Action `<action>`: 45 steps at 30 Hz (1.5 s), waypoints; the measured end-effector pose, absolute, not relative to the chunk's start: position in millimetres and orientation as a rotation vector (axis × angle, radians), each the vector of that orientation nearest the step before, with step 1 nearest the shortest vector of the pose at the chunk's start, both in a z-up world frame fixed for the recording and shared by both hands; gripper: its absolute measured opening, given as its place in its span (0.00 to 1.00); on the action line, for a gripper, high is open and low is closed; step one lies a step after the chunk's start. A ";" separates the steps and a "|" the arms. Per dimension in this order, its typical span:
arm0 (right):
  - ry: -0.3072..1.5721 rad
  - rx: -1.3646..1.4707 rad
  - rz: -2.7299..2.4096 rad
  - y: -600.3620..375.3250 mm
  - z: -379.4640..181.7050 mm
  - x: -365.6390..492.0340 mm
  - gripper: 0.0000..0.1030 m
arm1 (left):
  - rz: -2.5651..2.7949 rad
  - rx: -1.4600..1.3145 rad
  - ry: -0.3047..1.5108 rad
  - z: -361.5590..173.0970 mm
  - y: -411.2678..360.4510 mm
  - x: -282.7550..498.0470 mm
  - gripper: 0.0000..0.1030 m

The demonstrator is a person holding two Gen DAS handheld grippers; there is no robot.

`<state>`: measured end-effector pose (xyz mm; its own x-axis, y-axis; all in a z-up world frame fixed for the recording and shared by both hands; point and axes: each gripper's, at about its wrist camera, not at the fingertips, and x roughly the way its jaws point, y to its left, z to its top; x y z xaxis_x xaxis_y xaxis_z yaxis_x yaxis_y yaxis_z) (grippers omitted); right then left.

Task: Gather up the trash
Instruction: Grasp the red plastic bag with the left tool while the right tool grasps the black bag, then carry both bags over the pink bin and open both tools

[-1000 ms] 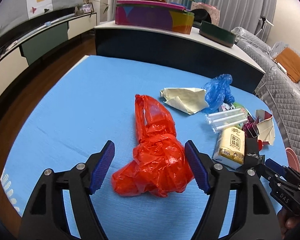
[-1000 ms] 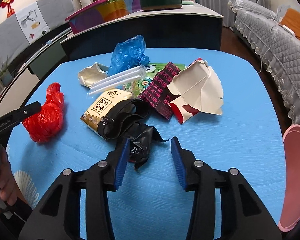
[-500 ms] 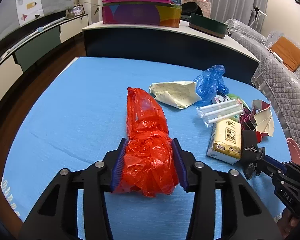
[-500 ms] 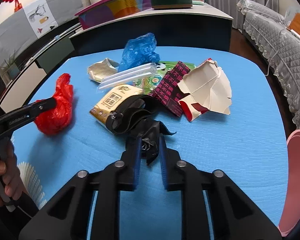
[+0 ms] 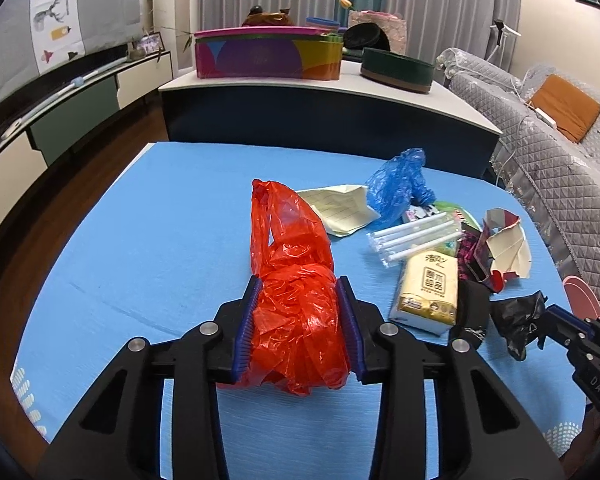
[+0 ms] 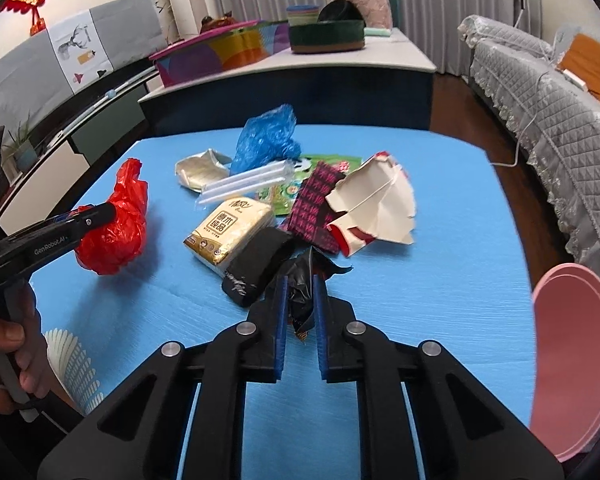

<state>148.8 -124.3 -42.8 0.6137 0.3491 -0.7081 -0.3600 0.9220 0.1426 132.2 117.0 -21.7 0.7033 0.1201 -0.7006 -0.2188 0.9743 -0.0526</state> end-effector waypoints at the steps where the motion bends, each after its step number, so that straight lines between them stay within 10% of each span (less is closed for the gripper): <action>1: 0.806 -0.014 0.403 -126.9 -40.7 147.5 0.12 | 0.186 -0.134 0.765 -20.5 115.8 131.6 0.36; 45: 0.610 0.015 0.139 -217.0 2.4 119.5 0.12 | -0.027 -0.056 0.609 7.9 27.9 123.5 0.36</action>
